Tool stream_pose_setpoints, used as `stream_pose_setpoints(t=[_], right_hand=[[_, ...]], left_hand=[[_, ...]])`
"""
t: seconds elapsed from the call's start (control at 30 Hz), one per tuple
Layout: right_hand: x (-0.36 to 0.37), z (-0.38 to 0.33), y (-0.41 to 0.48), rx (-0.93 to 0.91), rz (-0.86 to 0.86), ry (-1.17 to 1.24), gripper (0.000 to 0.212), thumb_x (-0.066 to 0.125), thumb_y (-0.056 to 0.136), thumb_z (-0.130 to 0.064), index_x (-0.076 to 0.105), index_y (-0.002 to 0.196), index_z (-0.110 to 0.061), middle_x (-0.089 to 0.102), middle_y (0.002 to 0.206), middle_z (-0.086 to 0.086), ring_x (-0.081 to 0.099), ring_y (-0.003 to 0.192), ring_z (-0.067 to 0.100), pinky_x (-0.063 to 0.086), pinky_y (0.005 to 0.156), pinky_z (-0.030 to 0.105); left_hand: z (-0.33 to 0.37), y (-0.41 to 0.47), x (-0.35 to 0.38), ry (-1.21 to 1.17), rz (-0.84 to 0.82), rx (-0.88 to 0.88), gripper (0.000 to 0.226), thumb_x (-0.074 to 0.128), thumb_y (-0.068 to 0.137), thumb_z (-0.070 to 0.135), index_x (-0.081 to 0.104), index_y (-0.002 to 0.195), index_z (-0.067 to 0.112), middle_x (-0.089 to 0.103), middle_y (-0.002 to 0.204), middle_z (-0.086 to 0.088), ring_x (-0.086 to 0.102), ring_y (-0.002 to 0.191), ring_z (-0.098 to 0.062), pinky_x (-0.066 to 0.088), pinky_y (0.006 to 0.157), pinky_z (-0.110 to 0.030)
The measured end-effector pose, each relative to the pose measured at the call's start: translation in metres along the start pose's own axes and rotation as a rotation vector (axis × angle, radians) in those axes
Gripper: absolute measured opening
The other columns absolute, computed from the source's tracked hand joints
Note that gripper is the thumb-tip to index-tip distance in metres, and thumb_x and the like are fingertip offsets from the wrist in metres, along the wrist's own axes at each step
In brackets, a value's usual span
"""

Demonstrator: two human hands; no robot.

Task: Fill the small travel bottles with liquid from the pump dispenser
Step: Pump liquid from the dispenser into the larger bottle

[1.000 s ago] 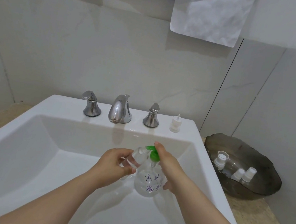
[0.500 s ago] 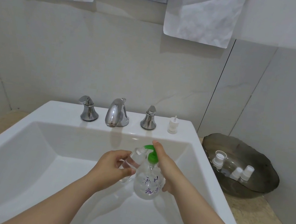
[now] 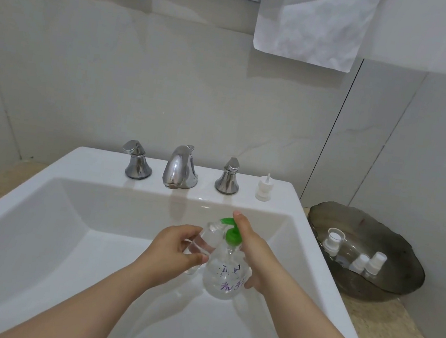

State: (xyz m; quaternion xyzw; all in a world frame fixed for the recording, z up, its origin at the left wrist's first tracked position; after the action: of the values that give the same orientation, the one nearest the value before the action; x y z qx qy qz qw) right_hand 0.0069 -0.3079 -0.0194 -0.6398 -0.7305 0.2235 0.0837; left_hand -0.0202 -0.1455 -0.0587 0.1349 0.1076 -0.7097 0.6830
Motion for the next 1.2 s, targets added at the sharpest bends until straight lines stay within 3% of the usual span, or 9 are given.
stream_pose_setpoints(t=[0.17,0.27,0.37,0.47,0.6,0.73,0.9,1.03,1.2], right_hand=[[0.000,0.000,-0.001,-0.022,0.043,-0.048,0.034,0.042,0.096,-0.054,0.051,0.087,-0.023,0.047,0.088,0.001,0.042,0.088,0.021,0.039,0.094,0.045],[-0.001,0.000,-0.002,-0.033,0.042,-0.037,0.035,0.041,0.097,-0.053,0.051,0.079,-0.025,0.048,0.084,-0.004,0.042,0.085,0.019,0.040,0.093,0.044],[-0.001,0.000,-0.003,-0.037,0.028,-0.025,0.035,0.041,0.097,-0.053,0.050,0.076,-0.026,0.046,0.081,-0.007,0.042,0.078,0.017,0.039,0.095,0.044],[-0.002,0.000,-0.003,-0.030,0.008,-0.012,0.035,0.043,0.096,-0.055,0.052,0.079,-0.026,0.048,0.082,-0.007,0.043,0.073,0.014,0.039,0.091,0.043],[-0.001,0.001,0.002,-0.010,-0.026,-0.010,0.040,0.042,0.092,-0.062,0.052,0.103,-0.025,0.046,0.097,-0.001,0.039,0.099,0.020,0.031,0.089,0.040],[-0.001,0.002,0.007,-0.009,-0.021,-0.019,0.040,0.041,0.092,-0.063,0.049,0.107,-0.027,0.045,0.103,0.000,0.037,0.102,0.019,0.030,0.093,0.041],[0.000,0.002,0.007,0.000,-0.015,-0.006,0.043,0.042,0.091,-0.064,0.049,0.109,-0.025,0.047,0.105,0.000,0.038,0.102,0.020,0.028,0.087,0.039],[-0.001,0.000,0.004,-0.018,-0.006,0.011,0.033,0.042,0.094,-0.058,0.050,0.086,-0.028,0.046,0.083,-0.010,0.038,0.096,0.019,0.028,0.085,0.038],[0.000,-0.001,0.004,-0.051,0.027,-0.039,0.035,0.042,0.096,-0.055,0.051,0.098,-0.022,0.047,0.088,-0.002,0.042,0.087,0.020,0.034,0.082,0.039]], left_hand=[[-0.006,0.001,0.000,0.040,-0.006,0.006,0.027,0.071,0.073,0.004,0.072,0.086,0.028,0.071,0.088,0.001,0.066,0.084,-0.022,0.059,0.067,-0.039],[-0.007,0.002,0.000,0.058,-0.011,0.006,0.026,0.071,0.065,0.019,0.070,0.086,0.034,0.071,0.089,-0.001,0.067,0.085,-0.021,0.059,0.072,-0.042],[-0.009,0.003,0.000,0.059,-0.012,0.003,0.025,0.071,0.066,0.018,0.070,0.087,0.031,0.071,0.090,0.001,0.067,0.086,-0.021,0.059,0.073,-0.043],[-0.011,0.004,0.000,0.044,-0.006,-0.005,0.026,0.073,0.070,0.010,0.069,0.091,0.026,0.072,0.091,0.004,0.068,0.086,-0.020,0.059,0.074,-0.044],[-0.009,0.005,0.000,0.025,0.018,-0.002,0.027,0.074,0.071,0.009,0.067,0.092,0.024,0.071,0.091,0.006,0.068,0.085,-0.020,0.056,0.060,-0.029],[-0.007,0.006,0.001,0.017,0.017,0.004,0.027,0.072,0.076,0.003,0.066,0.094,0.021,0.070,0.092,0.004,0.068,0.083,-0.020,0.047,0.051,-0.019],[-0.010,0.006,0.000,0.009,0.020,0.012,0.028,0.073,0.074,0.003,0.066,0.093,0.022,0.070,0.090,0.004,0.069,0.082,-0.020,0.051,0.057,-0.024],[-0.011,0.006,0.001,0.018,0.021,0.017,0.029,0.074,0.073,0.004,0.066,0.094,0.023,0.070,0.091,0.003,0.069,0.082,-0.019,0.057,0.064,-0.033],[-0.013,0.007,0.002,0.041,0.020,0.012,0.029,0.074,0.071,0.004,0.067,0.092,0.023,0.070,0.090,0.003,0.068,0.081,-0.019,0.059,0.070,-0.039]])
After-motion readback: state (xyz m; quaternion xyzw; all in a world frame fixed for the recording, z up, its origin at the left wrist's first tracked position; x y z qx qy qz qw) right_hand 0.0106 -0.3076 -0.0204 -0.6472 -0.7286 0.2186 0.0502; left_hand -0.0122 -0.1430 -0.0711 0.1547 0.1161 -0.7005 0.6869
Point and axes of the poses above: each hand's wrist, its own y-axis towards the middle knuckle, its own x-axis out of the palm, z = x × y, the point moved 1 cm from there along y, towards the middle knuckle
